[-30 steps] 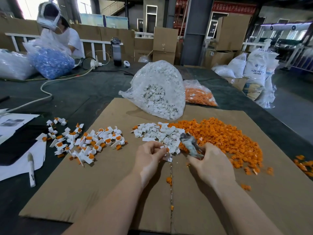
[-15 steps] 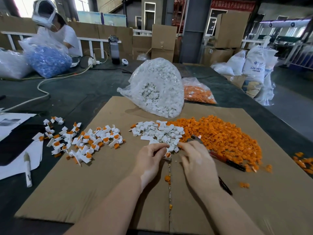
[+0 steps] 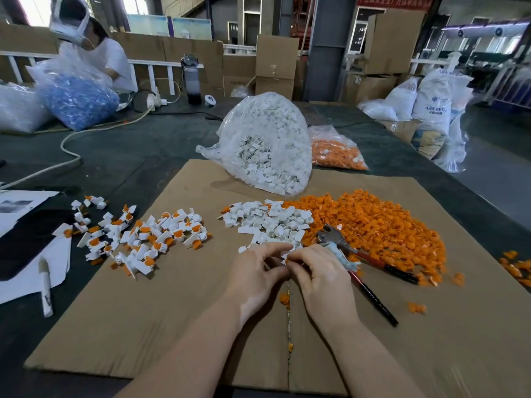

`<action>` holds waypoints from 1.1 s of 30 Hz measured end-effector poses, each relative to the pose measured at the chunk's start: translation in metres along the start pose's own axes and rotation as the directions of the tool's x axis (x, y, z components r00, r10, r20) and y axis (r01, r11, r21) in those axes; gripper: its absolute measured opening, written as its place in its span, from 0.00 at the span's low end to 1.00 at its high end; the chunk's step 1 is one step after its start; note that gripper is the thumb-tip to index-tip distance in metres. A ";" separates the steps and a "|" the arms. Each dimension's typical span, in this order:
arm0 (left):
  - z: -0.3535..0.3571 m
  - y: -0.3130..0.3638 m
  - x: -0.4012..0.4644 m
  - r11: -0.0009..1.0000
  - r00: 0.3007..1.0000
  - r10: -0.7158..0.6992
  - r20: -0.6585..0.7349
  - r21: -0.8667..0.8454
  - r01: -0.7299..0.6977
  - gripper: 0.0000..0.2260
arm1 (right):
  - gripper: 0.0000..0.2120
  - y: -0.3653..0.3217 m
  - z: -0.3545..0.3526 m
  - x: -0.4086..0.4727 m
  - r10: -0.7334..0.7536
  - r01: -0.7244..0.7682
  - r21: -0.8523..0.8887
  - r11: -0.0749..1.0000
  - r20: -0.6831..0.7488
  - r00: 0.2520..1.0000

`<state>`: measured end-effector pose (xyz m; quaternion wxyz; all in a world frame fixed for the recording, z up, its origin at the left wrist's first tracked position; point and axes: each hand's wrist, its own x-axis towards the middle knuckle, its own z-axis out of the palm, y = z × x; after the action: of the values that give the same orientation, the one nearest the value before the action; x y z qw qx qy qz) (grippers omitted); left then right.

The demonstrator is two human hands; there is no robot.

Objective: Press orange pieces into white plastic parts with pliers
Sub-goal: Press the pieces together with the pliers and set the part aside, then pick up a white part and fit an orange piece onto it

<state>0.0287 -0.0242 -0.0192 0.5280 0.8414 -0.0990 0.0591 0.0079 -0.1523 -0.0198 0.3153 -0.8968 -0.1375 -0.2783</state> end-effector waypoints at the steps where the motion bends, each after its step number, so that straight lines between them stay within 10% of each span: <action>1: 0.001 0.000 0.000 1.000 1.000 0.003 -0.002 -0.003 -0.003 0.15 | 0.04 0.000 0.000 0.000 -0.006 0.006 -0.011 1.000 -0.002 1.000; 10: 0.001 0.000 -0.003 0.999 0.997 0.033 -0.064 0.029 -0.031 0.12 | 0.03 0.002 0.002 0.000 -0.017 0.008 -0.074 0.997 -0.121 0.993; 19: -0.006 -0.003 0.003 0.968 0.829 -0.246 -0.503 -0.167 0.186 0.13 | 0.07 0.009 0.002 0.001 0.318 -0.412 -0.263 0.872 -0.336 0.887; 25: -0.009 -0.002 0.007 0.906 0.819 -0.358 -0.449 0.044 0.420 0.29 | 0.16 0.011 0.005 0.002 0.392 -0.429 -0.419 0.800 -0.175 0.903; 33: -0.008 -0.005 0.009 0.890 0.865 -0.289 -0.411 0.216 0.401 0.27 | 0.22 0.013 0.012 0.004 0.370 -0.330 -0.553 0.765 -0.041 0.928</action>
<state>0.0386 -0.0155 -0.0186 0.4079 0.8881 0.1652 0.1330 0.0213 -0.1542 -0.0311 0.0854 -0.9680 0.1069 -0.2104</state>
